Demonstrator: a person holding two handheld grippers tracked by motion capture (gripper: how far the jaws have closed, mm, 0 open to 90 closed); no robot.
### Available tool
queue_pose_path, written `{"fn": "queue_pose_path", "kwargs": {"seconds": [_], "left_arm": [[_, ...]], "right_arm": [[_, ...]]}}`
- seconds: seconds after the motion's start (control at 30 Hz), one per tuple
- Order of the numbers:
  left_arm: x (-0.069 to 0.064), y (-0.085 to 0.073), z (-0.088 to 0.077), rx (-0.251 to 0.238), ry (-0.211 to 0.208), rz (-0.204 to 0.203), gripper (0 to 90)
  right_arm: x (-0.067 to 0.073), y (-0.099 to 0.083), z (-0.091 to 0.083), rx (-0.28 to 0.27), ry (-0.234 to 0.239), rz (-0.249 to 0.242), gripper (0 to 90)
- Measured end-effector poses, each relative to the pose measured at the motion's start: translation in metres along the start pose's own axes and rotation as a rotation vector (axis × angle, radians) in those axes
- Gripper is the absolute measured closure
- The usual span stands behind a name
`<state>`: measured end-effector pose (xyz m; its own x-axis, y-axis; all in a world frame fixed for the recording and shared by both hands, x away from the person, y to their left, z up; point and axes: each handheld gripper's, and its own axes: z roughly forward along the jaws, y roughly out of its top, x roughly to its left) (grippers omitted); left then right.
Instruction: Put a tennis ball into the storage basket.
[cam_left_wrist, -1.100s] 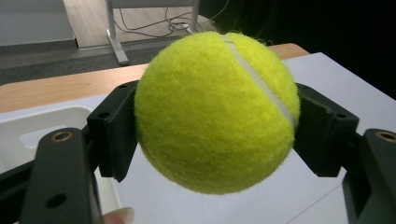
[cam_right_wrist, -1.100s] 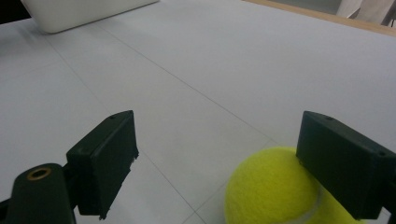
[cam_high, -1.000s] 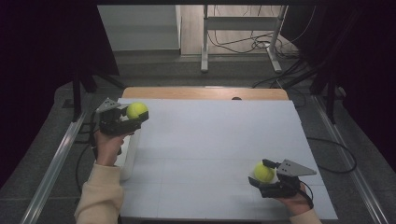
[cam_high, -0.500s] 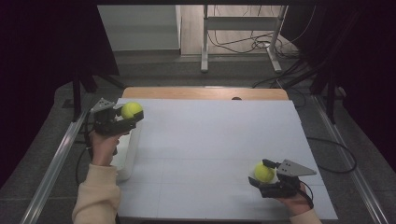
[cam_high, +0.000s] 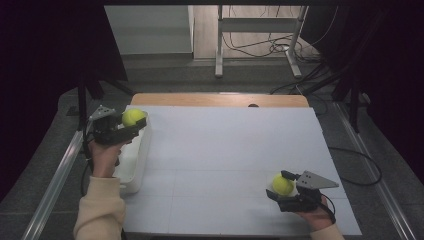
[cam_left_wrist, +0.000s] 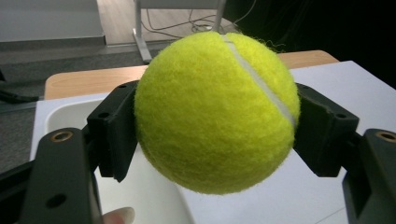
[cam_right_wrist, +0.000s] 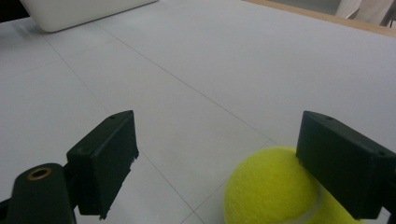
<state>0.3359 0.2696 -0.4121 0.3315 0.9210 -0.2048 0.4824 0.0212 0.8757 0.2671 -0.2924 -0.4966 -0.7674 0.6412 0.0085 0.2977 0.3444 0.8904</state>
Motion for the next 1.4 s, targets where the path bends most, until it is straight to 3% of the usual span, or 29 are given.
{"fn": "queue_pose_path", "kwargs": {"seconds": [0.6,0.8,0.97,1.4], "left_arm": [[0.017,-0.003,-0.001,0.023,0.033,-0.028,25.3],[0.018,-0.003,0.01,0.07,0.042,-0.02,25.3],[0.026,-0.003,0.017,0.103,0.046,-0.044,25.3],[0.038,0.003,0.039,0.21,0.098,-0.043,25.3]], "right_arm": [[0.0,0.0,0.0,-0.002,0.003,0.001,13.1],[0.001,0.0,0.001,-0.002,0.004,0.001,13.1],[0.001,0.0,0.001,0.0,0.006,0.0,13.1],[0.002,0.0,0.001,0.002,0.009,-0.007,13.1]]}}
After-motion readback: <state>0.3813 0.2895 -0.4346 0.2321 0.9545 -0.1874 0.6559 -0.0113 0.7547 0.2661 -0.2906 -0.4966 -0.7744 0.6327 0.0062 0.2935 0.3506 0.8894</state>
